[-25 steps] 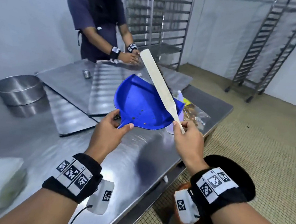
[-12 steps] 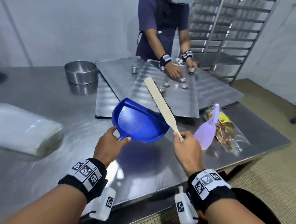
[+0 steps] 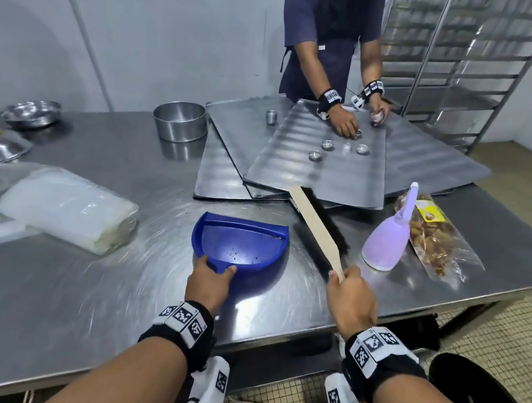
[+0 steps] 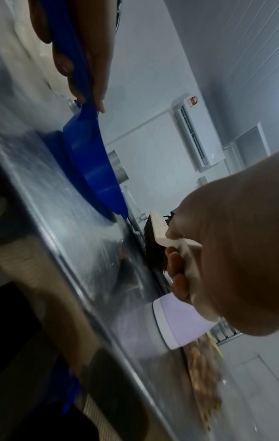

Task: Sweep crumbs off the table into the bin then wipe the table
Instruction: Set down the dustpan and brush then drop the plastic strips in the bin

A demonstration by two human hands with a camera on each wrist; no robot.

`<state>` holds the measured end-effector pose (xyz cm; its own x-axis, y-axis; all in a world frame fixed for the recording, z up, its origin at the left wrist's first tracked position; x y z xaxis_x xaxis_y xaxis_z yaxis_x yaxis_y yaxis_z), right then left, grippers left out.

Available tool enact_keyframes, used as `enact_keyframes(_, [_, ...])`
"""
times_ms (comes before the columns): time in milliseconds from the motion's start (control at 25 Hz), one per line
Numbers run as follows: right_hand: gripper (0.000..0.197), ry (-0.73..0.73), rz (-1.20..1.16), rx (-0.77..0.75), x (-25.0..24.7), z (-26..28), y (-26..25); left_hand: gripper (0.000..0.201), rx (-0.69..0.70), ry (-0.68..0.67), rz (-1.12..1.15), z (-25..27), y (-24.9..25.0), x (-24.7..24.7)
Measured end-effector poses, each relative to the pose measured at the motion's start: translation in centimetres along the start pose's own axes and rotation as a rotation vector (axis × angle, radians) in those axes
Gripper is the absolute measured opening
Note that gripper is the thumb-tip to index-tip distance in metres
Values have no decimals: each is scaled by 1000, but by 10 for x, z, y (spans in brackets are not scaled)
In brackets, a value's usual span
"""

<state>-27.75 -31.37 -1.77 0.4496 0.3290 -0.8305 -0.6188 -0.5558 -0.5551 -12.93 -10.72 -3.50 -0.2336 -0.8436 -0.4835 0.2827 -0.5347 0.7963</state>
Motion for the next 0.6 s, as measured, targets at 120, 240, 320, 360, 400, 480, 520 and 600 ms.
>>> enact_keyframes(120, [36, -44, -6, 74, 8, 8, 13, 57, -48, 14, 19, 3, -1, 10])
enact_keyframes(240, [38, -91, -79, 113, 19, 12, 14, 70, -78, 2, 53, 0, -1, 21])
enact_keyframes(320, [38, -122, -112, 119, 25, 11, 9, 74, -68, -22, 63, 0, 2, 25])
enact_keyframes(360, [38, -143, -122, 121, 28, 11, 7, 74, -60, -37, 59, 0, 4, 27])
enact_keyframes(400, [38, -168, -125, 122, 31, 10, 5, 74, -55, -50, 52, 0, 5, 30])
enact_keyframes(480, [36, -220, -121, 124, 37, 8, 2, 73, -41, -65, 40, 3, 8, 32])
enact_keyframes(520, [36, -243, -121, 128, 39, 8, 0, 72, -28, -70, 30, 4, 7, 33])
enact_keyframes(600, [38, -281, -107, 133, 41, 9, -2, 71, -14, -78, 3, 7, 7, 33])
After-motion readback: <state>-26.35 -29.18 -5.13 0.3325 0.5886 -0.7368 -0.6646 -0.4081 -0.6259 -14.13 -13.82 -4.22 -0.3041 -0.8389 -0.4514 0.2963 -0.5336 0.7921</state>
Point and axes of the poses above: each hand's wrist, its own z-axis away from the middle knuckle, its own x-axis out of the palm, y = z × x, the point moved 1 cm from there along -z, towards the middle knuckle, and after that the axes turned 10 degrees about -x, right-handed, at the moved point
